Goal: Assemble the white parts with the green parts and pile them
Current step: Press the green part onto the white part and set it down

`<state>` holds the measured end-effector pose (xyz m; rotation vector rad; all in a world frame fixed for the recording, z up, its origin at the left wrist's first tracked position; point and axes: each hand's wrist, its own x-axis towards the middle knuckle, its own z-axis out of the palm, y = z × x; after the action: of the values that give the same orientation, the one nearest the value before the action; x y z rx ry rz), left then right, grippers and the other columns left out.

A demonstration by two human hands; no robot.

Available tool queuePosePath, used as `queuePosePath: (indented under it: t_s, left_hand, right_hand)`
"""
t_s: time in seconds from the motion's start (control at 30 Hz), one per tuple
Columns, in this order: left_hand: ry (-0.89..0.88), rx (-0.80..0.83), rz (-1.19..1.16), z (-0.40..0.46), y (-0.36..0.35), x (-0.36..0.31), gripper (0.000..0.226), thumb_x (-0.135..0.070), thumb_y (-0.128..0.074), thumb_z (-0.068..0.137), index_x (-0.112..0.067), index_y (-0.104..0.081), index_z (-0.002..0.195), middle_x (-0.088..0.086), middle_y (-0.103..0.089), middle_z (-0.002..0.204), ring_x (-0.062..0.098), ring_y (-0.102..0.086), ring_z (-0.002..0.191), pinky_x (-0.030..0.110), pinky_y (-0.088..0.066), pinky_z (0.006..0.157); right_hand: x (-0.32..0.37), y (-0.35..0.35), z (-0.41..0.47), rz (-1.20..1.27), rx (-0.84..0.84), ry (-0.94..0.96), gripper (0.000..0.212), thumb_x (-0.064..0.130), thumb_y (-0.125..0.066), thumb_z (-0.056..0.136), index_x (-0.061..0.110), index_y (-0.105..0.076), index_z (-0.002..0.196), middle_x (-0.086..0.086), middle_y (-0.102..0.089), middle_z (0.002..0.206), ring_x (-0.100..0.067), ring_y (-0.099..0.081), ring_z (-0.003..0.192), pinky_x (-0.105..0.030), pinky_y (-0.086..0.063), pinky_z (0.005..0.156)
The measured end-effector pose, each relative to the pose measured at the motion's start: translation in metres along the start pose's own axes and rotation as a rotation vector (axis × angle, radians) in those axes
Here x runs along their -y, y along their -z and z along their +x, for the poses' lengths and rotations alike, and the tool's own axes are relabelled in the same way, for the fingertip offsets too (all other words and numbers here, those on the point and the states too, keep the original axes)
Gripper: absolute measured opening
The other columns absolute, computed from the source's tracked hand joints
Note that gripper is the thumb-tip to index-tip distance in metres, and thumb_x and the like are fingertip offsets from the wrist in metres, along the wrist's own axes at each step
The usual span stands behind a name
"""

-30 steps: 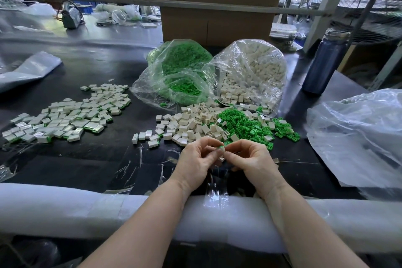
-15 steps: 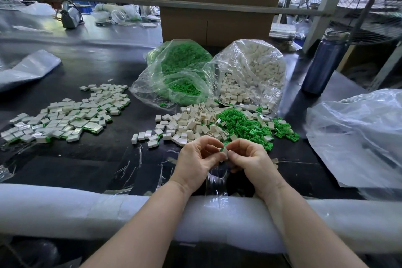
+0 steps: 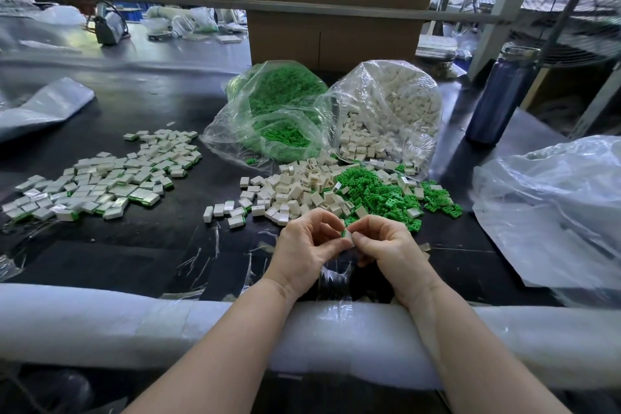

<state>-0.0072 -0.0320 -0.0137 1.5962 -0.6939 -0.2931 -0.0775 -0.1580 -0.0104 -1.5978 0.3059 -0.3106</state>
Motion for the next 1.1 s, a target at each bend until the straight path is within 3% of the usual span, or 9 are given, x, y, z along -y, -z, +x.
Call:
queuePosePath:
  t_s: [0.17, 0.3, 0.5, 0.7, 0.97, 1.1]
  left_hand:
    - [-0.006, -0.01, 0.015, -0.0001, 0.0, -0.0004, 0.024, 0.001, -0.073, 0.074, -0.019, -0.059, 0.077, 0.004, -0.063, 0.072, 0.016, -0.061, 0.069, 0.029, -0.056, 0.071]
    - [-0.017, -0.005, 0.018, 0.0001, 0.0, -0.0001, 0.027, 0.002, -0.073, 0.074, -0.02, -0.058, 0.075, 0.004, -0.063, 0.071, 0.015, -0.06, 0.068, 0.024, -0.054, 0.068]
    - [-0.022, -0.021, 0.014, 0.0007, -0.0008, 0.001, 0.025, 0.002, -0.073, 0.073, -0.018, -0.059, 0.074, 0.004, -0.063, 0.072, 0.018, -0.061, 0.07, 0.034, -0.054, 0.074]
    - [-0.014, 0.006, 0.035, 0.0007, 0.0001, 0.0016, 0.02, 0.0, -0.073, 0.074, -0.014, -0.061, 0.079, 0.009, -0.066, 0.078, 0.02, -0.063, 0.074, 0.034, -0.056, 0.076]
    - [-0.025, 0.027, 0.084, 0.0004, -0.0009, 0.001, 0.023, -0.001, -0.073, 0.075, -0.02, -0.059, 0.076, 0.001, -0.062, 0.074, 0.012, -0.058, 0.069, 0.023, -0.053, 0.072]
    - [-0.026, 0.044, 0.109, 0.0001, -0.0019, 0.0006, 0.018, -0.001, -0.071, 0.077, -0.015, -0.059, 0.08, 0.006, -0.062, 0.078, 0.015, -0.058, 0.073, 0.029, -0.053, 0.076]
  right_hand:
    - [0.0004, -0.0004, 0.0002, -0.005, -0.002, 0.002, 0.02, -0.006, -0.054, 0.088, 0.007, -0.064, 0.076, -0.002, -0.058, 0.06, -0.01, -0.052, 0.055, -0.018, -0.045, 0.05]
    - [0.0002, -0.0015, 0.0006, -0.003, -0.009, 0.001, 0.021, -0.007, -0.053, 0.088, 0.006, -0.063, 0.075, -0.003, -0.056, 0.059, -0.008, -0.05, 0.052, -0.017, -0.044, 0.048]
    - [-0.0007, -0.0007, 0.0012, -0.012, 0.0, -0.005, 0.02, -0.006, -0.053, 0.088, 0.006, -0.064, 0.076, -0.002, -0.058, 0.06, -0.007, -0.051, 0.053, -0.017, -0.045, 0.049]
    - [-0.0007, -0.001, 0.0008, -0.011, -0.002, -0.012, 0.021, -0.006, -0.053, 0.088, 0.007, -0.064, 0.075, -0.002, -0.057, 0.06, -0.009, -0.051, 0.054, -0.018, -0.045, 0.05]
    - [0.0011, -0.0016, 0.0, -0.029, -0.005, -0.008, 0.02, -0.007, -0.052, 0.088, 0.005, -0.064, 0.076, -0.006, -0.056, 0.063, -0.011, -0.049, 0.055, -0.018, -0.044, 0.05]
    - [0.0012, -0.0014, -0.0004, -0.031, 0.002, -0.006, 0.021, -0.007, -0.052, 0.088, 0.005, -0.064, 0.076, -0.006, -0.056, 0.063, -0.01, -0.049, 0.055, -0.018, -0.044, 0.05]
